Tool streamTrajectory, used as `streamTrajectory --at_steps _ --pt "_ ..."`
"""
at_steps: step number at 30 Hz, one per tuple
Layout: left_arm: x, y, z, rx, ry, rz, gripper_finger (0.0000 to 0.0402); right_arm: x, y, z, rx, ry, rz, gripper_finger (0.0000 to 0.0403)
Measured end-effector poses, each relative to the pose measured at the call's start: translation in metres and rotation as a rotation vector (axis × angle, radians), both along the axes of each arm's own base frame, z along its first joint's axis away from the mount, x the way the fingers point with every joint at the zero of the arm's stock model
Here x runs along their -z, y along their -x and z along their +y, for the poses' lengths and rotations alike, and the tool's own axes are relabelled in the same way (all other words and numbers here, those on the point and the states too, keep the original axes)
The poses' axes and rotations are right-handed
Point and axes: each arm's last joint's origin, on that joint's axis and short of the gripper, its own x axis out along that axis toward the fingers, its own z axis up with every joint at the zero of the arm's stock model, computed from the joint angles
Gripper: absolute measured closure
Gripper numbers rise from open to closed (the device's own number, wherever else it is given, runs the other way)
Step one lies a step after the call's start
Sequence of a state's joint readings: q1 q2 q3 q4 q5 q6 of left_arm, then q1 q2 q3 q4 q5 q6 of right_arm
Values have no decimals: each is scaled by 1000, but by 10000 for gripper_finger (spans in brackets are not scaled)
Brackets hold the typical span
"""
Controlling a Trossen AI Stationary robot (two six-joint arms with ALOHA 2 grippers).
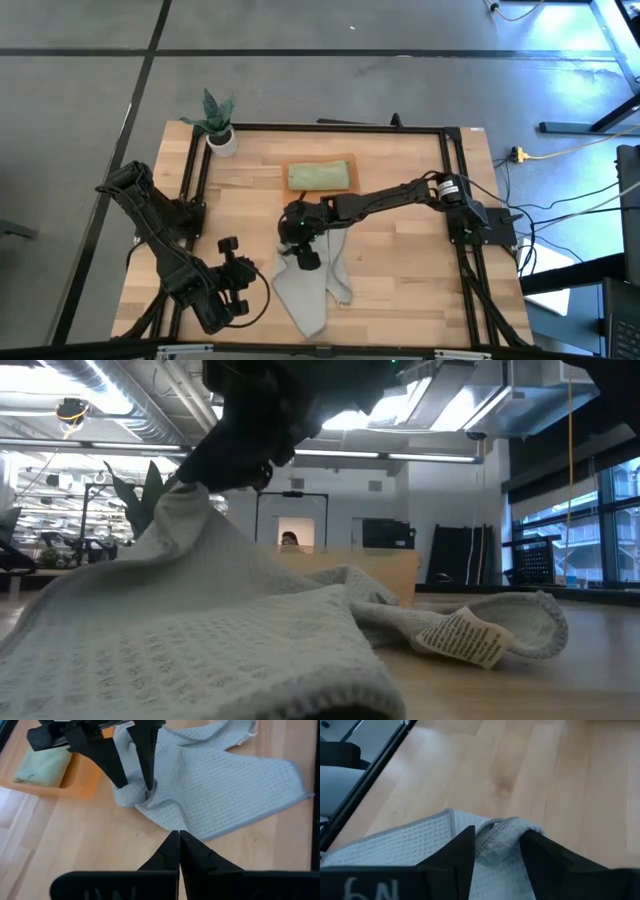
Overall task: Roll microfiber towels into tight, uniform cylinder then place into a basket
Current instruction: Fold the gray microfiber towel
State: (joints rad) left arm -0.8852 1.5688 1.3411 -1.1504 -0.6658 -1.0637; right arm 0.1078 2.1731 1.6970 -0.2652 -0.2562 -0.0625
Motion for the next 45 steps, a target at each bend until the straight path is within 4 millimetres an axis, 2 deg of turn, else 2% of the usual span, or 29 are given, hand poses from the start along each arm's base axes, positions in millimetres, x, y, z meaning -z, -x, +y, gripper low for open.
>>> streamTrajectory --at_steps 11,17,23,28,36,43,45 --pt "1 0 -1 6 35 37 401 5 1 3 -15 -44 31 249" --pt "3 1 -1 -29 61 29 401 2 4 3 -63 7 41 249" --pt "31 7 1 -135 106 21 401 -20 27 -5 47 163 184 249" --pt "56 8 0 -135 154 -12 401 -35 47 0 142 327 271 249" --pt "93 0 13 -145 187 -49 401 -30 67 26 208 439 406 249" --pt "108 -10 34 -209 216 21 378 -28 78 46 310 481 444 249" --pt "109 -16 36 -166 219 4 367 -28 80 50 328 471 451 249"
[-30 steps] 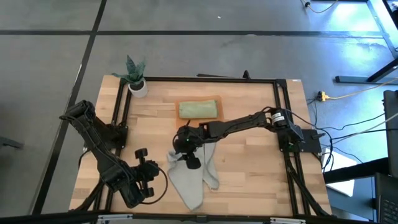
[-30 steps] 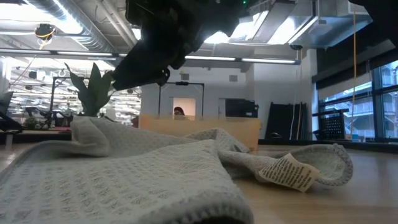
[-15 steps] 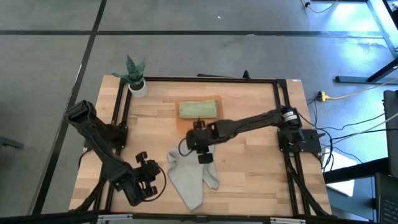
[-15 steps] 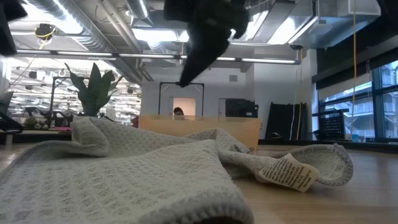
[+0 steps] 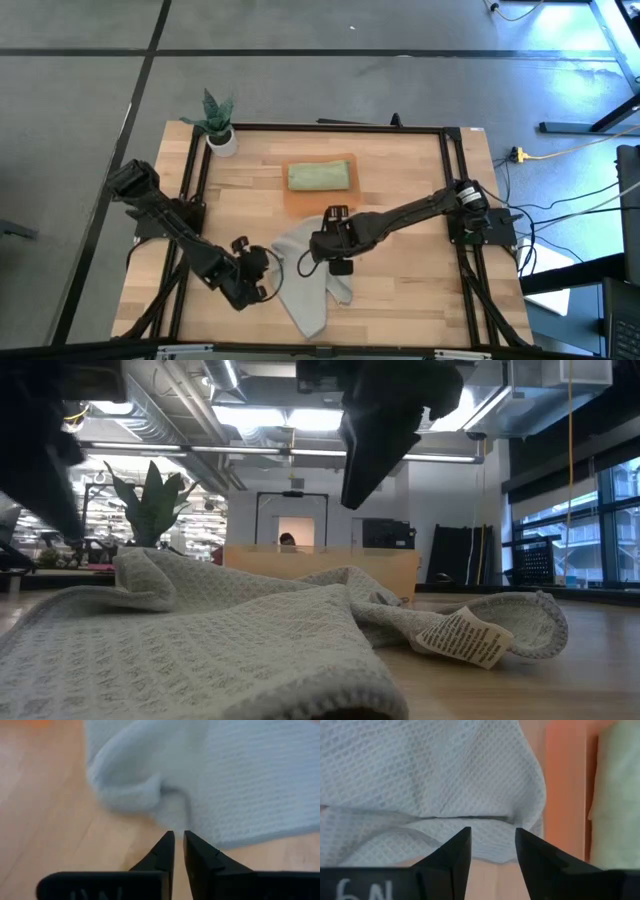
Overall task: Roll microfiber towels into tight, uniform cylinder then place into a basket
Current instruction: Fold the gray microfiber towel
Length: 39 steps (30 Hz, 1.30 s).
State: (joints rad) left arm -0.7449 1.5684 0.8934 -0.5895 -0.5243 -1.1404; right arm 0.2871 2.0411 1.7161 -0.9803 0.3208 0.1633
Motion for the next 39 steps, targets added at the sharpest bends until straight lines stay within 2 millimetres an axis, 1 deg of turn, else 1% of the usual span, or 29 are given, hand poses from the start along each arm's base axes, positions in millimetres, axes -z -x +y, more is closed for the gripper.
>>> streamTrajectory --at_steps 4,7,9,16,24,30,35,39 --pt "-1 -11 -6 258 -90 -79 358 0 0 5 2 -9 -18 249" --pt "0 -14 -7 339 -125 -109 359 -1 0 6 10 -14 -26 249" --pt "2 -14 -5 340 -131 -106 360 -1 0 6 21 -18 -29 249" --pt "27 -8 0 331 -164 -40 358 -1 1 9 14 -16 -30 249" --pt "36 -14 4 313 -198 -16 360 -1 -1 12 5 -24 -57 249" --pt "48 -19 7 301 -207 22 360 -2 -2 13 4 -27 -66 249" --pt "50 -20 7 304 -200 23 360 -2 -2 13 4 -29 -71 249" --pt "47 -21 5 333 -188 28 360 -2 -3 13 4 -31 -76 249"
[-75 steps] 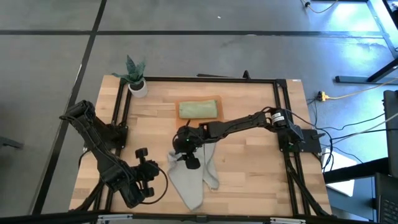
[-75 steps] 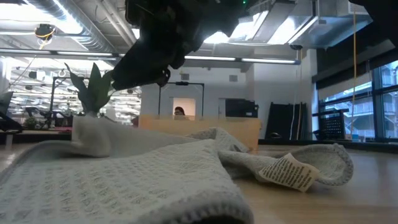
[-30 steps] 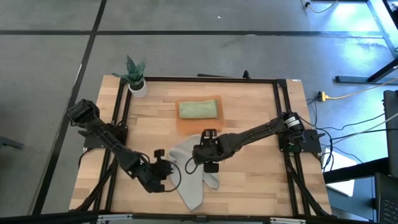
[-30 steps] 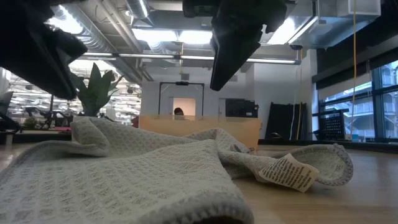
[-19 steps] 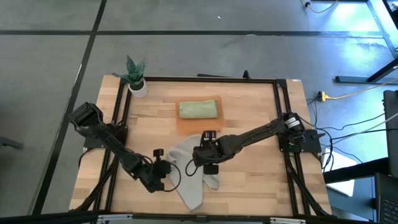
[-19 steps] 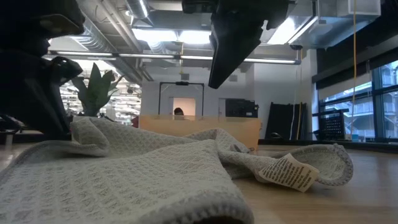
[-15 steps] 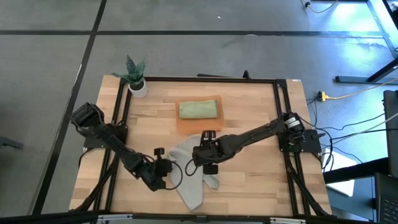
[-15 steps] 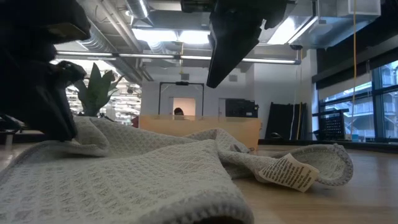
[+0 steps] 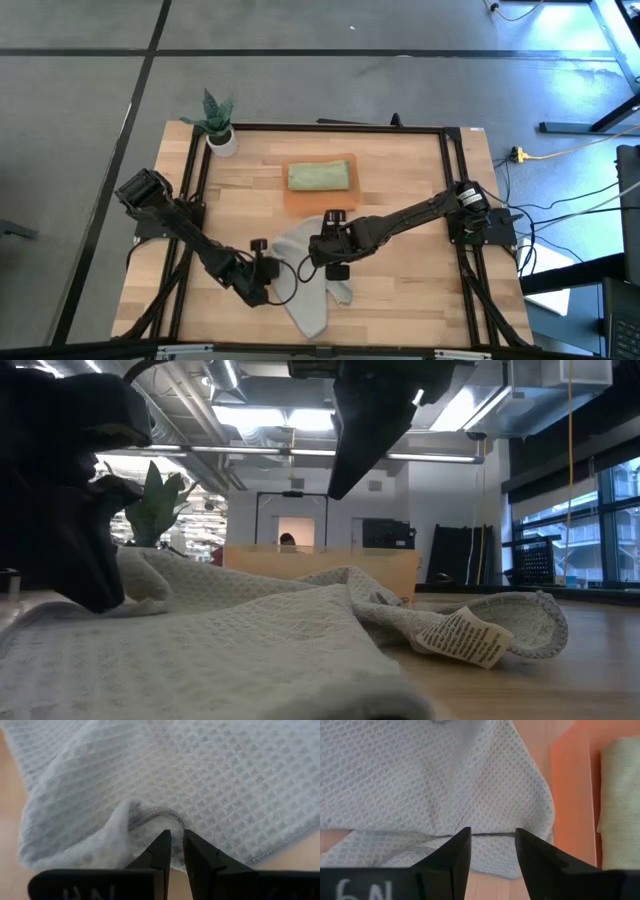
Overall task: Roll microfiber towels into tight, uniform cylinder then place into a basket
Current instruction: Fold the gray microfiber towel
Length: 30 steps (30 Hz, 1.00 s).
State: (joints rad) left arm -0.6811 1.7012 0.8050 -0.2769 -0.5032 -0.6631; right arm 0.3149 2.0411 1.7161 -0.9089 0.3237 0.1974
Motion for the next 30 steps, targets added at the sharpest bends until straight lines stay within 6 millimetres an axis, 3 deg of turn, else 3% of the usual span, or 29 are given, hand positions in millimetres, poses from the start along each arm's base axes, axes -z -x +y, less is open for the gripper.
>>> streamTrajectory --at_steps 10,18,30 --pt "-20 -10 -11 71 18 40 360 0 -1 0 1 -4 -9 249" --pt "-20 -17 -2 -56 100 35 350 -1 -3 1 1 -11 -29 249" --pt "-18 -21 3 -68 111 48 315 -1 -3 1 2 -13 -30 249"
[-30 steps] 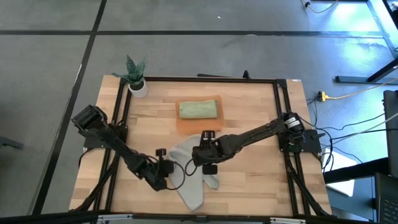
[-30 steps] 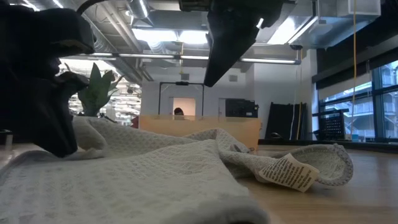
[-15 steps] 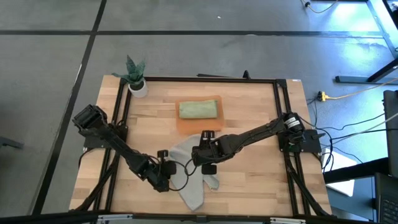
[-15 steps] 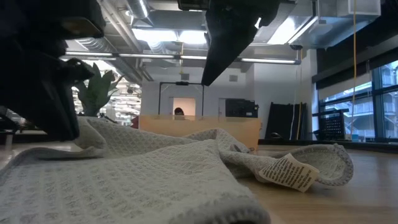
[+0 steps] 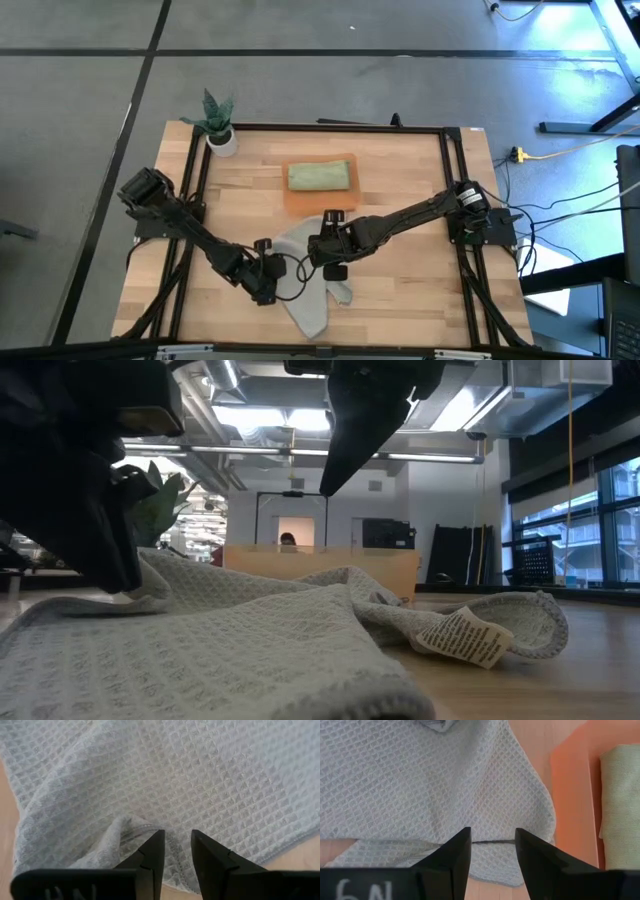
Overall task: Roll microfiber towels into tight, uniform cylinder then place into a basket
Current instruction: Fold the gray microfiber towel
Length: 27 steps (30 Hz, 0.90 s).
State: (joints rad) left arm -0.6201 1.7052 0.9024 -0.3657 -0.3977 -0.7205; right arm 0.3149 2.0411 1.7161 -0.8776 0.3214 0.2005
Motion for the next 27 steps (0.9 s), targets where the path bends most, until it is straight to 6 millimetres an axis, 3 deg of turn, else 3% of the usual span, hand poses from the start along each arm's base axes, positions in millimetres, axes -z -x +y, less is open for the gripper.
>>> streamTrajectory --at_steps 8,16,24,27 --pt "18 -3 -2 11 -50 43 318 0 0 0 0 0 0 249" --pt "21 -3 -2 8 -63 52 320 0 0 0 0 0 0 249" --pt "21 -2 -1 9 -65 60 389 0 -1 0 0 -2 -7 249" --pt "18 0 0 18 -67 68 396 0 -1 0 0 -3 -8 249"
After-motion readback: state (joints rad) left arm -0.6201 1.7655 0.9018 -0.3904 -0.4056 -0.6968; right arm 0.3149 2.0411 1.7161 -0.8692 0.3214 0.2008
